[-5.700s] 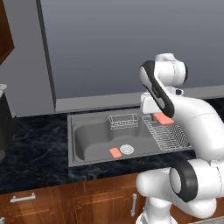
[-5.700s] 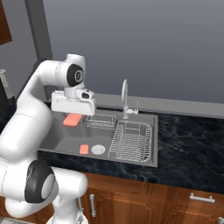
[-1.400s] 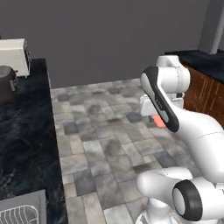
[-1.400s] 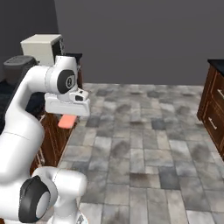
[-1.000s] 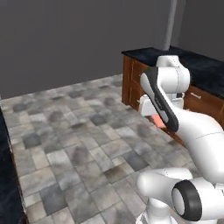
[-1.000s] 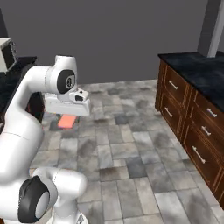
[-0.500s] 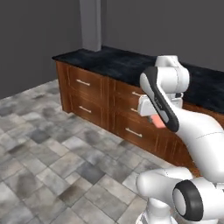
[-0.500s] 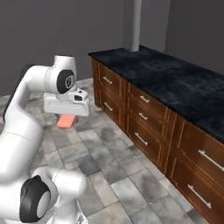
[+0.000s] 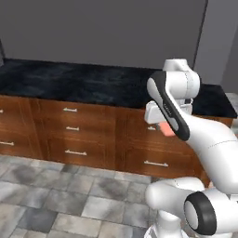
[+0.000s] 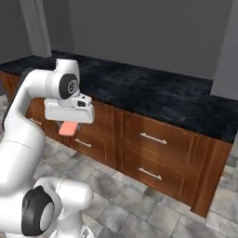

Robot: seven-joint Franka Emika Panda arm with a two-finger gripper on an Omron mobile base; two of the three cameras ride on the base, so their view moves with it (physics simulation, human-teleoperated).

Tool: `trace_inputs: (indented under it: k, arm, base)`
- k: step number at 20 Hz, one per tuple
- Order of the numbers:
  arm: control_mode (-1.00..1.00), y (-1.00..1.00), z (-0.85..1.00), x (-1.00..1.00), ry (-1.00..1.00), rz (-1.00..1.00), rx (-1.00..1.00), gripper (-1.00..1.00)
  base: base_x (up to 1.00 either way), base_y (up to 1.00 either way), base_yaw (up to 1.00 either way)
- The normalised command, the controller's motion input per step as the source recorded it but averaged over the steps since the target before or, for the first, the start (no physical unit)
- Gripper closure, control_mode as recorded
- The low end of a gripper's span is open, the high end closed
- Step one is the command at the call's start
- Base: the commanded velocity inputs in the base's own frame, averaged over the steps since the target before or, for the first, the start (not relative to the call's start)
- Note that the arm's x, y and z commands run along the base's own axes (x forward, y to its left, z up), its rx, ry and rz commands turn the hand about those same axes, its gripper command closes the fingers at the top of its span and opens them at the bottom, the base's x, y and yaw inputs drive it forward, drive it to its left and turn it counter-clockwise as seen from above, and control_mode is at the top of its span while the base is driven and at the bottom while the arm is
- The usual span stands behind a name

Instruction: Pick up the bar soap and bar soap from the sink, and place them back in the cabinet, and close the cabinet doors.

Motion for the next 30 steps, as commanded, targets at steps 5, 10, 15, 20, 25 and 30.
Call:
trace_inputs:
  k: [5,10,15,20,25,30]
  arm:
    - [1.0,0.0,0.0,0.0,0.0,0.0,0.0,1.0]
    - [1.0,0.0,0.0,0.0,0.0,0.0,0.0,1.0]
    - [1.0,0.0,0.0,0.0,0.0,0.0,0.0,1.0]
    - [1.0,0.0,0.0,0.0,0.0,0.0,0.0,1.0]
    - [1.0,0.0,0.0,0.0,0.0,0.0,0.0,1.0]
    - [1.0,0.0,0.0,0.0,0.0,0.0,0.0,1.0]
  base:
    - [0.24,0.1,-0.85]
    - [0.31,0.37,-0.83]
    - [0.43,0.5,-0.79]
    - [0.5,0.52,-0.74]
    - [0.69,0.4,-0.64]
    - [0.75,0.4,-0.59]
